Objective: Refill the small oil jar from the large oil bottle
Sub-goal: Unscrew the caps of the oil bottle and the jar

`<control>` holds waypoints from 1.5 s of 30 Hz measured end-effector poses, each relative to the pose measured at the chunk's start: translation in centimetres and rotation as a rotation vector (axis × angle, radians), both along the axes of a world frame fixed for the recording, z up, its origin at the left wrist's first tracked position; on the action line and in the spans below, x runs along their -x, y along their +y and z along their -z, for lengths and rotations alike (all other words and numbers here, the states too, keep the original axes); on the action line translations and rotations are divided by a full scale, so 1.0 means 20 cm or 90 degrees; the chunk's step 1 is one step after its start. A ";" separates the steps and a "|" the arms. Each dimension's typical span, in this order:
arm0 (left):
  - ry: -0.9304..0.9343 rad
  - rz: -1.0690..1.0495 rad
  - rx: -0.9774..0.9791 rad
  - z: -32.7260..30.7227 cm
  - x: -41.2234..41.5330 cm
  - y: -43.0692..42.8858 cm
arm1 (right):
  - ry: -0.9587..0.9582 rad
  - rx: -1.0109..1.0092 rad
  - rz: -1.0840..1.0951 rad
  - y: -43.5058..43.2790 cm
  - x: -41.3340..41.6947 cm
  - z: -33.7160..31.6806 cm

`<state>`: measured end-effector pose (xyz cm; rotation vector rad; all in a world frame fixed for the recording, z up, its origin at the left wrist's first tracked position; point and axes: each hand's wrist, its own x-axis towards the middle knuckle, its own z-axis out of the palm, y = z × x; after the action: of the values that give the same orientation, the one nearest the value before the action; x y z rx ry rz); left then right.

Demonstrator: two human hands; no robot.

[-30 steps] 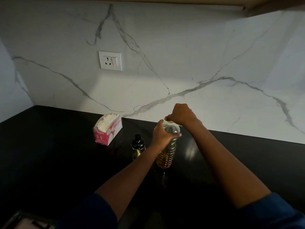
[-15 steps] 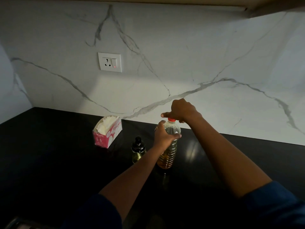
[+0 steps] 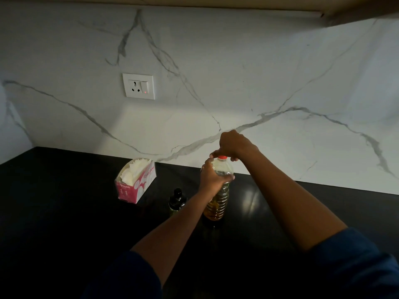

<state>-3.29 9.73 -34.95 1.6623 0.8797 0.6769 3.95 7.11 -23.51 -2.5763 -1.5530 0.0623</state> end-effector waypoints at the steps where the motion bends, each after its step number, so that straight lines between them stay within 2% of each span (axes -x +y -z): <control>1: 0.003 0.001 -0.002 0.00 -0.01 0.01 | 0.014 -0.002 -0.005 0.01 -0.01 0.00; 7: 0.033 -0.007 -0.018 0.00 -0.06 0.08 | 0.127 -0.055 -0.019 0.02 -0.10 -0.01; 12: 0.047 -0.014 -0.048 0.01 -0.09 0.10 | 0.279 -0.249 0.067 -0.08 -0.16 0.08; 18: 0.056 -0.013 -0.027 -0.02 -0.07 0.10 | 0.324 -0.472 0.107 -0.23 -0.11 0.31; 21: 0.058 -0.031 -0.055 -0.03 -0.04 0.08 | 0.349 -0.515 0.102 -0.31 -0.06 0.47; 26: 0.021 -0.052 -0.128 0.02 0.09 -0.01 | 0.326 -0.381 0.098 -0.47 0.05 0.76; 31: -0.021 -0.125 -0.194 0.12 0.25 -0.09 | 0.447 -0.212 0.116 -0.60 0.16 0.99; 34: -0.040 -0.205 -0.213 0.17 0.36 -0.13 | 0.476 -0.104 0.086 -0.64 0.19 1.12; 38: -0.036 -0.288 -0.184 0.25 0.50 -0.14 | 0.502 -0.079 0.098 -0.68 0.23 1.23; 42: -0.013 -0.336 -0.139 0.33 0.63 -0.13 | 0.432 -0.072 0.086 -0.68 0.22 1.26; 45: 0.022 -0.341 -0.105 0.38 0.68 -0.10 | 0.437 -0.020 0.070 -0.65 0.20 1.22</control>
<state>-16.99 7.73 -42.60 1.5909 1.3432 1.1104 -0.02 -5.97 -47.92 -2.2403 -1.1323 0.8042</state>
